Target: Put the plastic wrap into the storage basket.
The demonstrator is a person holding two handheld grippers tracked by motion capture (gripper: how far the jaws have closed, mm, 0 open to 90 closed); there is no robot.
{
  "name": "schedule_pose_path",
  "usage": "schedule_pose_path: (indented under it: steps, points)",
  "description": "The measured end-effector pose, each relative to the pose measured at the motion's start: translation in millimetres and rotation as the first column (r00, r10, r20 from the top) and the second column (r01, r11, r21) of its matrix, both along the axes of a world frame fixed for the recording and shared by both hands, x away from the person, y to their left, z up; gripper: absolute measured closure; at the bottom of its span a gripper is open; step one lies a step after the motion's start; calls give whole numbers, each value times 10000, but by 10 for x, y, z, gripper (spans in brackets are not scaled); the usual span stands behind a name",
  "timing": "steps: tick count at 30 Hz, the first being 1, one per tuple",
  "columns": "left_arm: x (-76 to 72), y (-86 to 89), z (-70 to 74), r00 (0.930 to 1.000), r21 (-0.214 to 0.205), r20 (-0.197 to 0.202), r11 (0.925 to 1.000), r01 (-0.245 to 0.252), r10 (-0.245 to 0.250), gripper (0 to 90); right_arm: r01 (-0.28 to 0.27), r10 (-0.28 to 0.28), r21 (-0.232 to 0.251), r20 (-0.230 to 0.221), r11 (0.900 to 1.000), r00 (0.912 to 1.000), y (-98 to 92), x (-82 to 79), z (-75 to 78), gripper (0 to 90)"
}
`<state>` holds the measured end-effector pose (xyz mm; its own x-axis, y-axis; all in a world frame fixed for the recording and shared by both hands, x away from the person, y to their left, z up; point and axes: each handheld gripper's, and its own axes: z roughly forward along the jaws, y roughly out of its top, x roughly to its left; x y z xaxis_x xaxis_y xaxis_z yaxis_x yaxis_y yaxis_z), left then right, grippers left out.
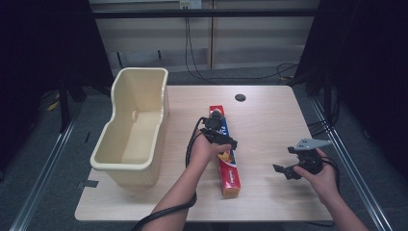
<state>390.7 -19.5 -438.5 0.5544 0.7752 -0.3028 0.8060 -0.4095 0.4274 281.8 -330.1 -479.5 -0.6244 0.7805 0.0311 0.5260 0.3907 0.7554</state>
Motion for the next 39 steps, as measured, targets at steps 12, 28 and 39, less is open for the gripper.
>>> schedule_pose_path:
  steps: [12,28,39]
  points:
    - [39,-67,-128,9999,259,-39,9995,-154,155,19,128,-128,111,51,9999,9999,-8,0,11,31]
    - [61,-147,-261,9993,434,-255,9987,-275,286,32,38,-39,206,47,9998,10000,11,-5,17,31]
    - [78,-106,-304,9963,358,-746,9986,-390,416,87,189,-193,233,152,9996,9997,6,-8,32,32]
